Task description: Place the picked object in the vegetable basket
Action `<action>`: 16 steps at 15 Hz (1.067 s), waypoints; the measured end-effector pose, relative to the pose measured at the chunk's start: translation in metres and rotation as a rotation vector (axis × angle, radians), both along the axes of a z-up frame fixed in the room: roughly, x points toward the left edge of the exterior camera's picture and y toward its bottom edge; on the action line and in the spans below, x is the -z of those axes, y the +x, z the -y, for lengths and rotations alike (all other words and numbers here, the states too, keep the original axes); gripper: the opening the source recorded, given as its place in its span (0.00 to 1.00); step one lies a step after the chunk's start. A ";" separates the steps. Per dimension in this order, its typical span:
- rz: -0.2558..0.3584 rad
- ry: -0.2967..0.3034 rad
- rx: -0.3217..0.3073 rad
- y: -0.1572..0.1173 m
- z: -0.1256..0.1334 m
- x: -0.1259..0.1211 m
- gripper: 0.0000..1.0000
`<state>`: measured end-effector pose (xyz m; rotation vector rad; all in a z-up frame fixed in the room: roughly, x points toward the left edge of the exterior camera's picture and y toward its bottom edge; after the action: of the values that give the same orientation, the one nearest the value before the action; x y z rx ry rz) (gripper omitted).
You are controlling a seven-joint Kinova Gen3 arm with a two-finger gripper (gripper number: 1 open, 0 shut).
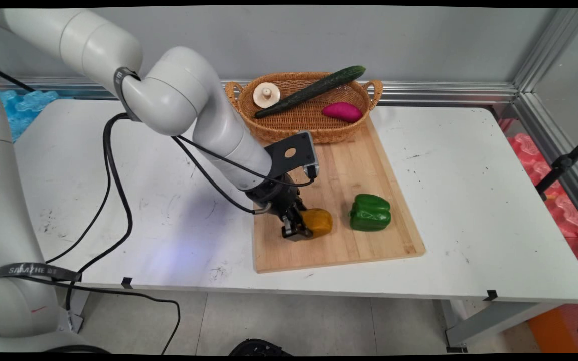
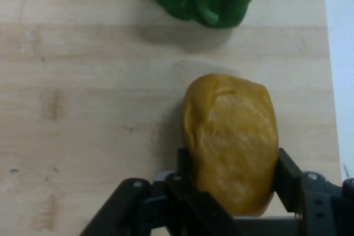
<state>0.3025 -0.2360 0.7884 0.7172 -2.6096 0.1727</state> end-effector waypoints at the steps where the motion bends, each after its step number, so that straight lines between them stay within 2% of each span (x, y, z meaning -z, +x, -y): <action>1: -0.006 -0.001 -0.003 -0.001 0.002 -0.002 0.00; 4: -0.025 -0.013 -0.012 -0.002 0.012 -0.019 0.00; 8: -0.055 -0.051 -0.007 -0.003 0.041 -0.057 0.00; 13: -0.089 -0.148 -0.025 0.001 0.100 -0.102 0.00; 16: -0.095 -0.204 -0.033 0.010 0.136 -0.116 0.00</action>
<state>0.3126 -0.3724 0.9041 0.6786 -2.4468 0.3991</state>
